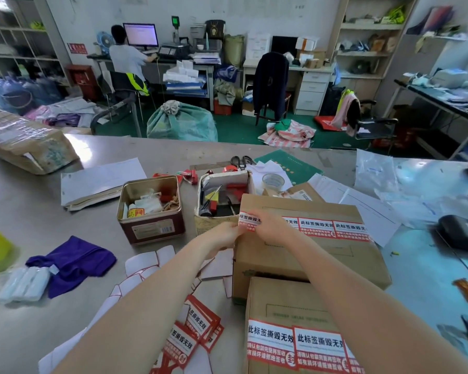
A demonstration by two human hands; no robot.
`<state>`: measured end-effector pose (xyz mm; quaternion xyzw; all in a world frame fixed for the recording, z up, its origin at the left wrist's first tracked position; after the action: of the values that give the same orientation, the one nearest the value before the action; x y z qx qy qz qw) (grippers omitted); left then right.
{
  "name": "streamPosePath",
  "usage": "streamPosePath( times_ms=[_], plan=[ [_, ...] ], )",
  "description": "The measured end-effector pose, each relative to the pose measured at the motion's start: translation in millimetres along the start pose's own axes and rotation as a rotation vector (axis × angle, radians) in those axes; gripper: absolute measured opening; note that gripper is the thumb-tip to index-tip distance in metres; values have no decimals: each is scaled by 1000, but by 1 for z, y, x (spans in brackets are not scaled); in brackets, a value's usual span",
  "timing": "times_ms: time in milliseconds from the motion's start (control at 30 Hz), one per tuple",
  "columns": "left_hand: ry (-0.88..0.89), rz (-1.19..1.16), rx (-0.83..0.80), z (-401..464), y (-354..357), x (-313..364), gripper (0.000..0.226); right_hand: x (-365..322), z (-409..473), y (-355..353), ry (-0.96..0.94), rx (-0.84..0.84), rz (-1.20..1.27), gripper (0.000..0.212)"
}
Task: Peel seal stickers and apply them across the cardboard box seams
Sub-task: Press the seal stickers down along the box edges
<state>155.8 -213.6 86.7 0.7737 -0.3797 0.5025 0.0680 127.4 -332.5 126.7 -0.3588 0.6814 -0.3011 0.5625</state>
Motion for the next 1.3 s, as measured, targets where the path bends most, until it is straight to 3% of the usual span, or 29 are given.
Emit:
streamPosePath(
  times_ms=[167,400,667,833,933,1067,1167,1300],
  plan=[
    [-29,-239,158,17,-1,2,47,15,-2,-4,42,223,-3,43],
    [-133,-594,80,36,14,-11,50,34,6,12,90,228,-260,46],
    [-218,-632,64,43,18,-26,52,41,8,18,93,192,-243,49],
    [-60,-348,352,46,2,-11,36,40,7,11,67,216,-184,46],
    [27,-179,542,40,-3,14,31,44,-2,-2,38,291,-1,42],
    [204,285,721,29,20,61,31,72,-24,-33,55,441,136,39],
    [433,569,681,28,62,90,36,103,-39,-58,97,566,156,35],
    [609,766,369,46,135,110,48,160,-68,-82,224,670,101,35]
  ],
)
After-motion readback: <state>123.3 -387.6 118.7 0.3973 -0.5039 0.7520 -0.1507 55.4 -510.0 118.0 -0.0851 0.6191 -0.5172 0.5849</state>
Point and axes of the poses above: each hand's wrist, its own z-axis towards the middle knuckle, its own y-axis out of the palm, x = y × z, the point moved 4 cm from there along z, towards the middle knuckle, and after that the axes turned 1 degree about -y, right-handed, at the moved point
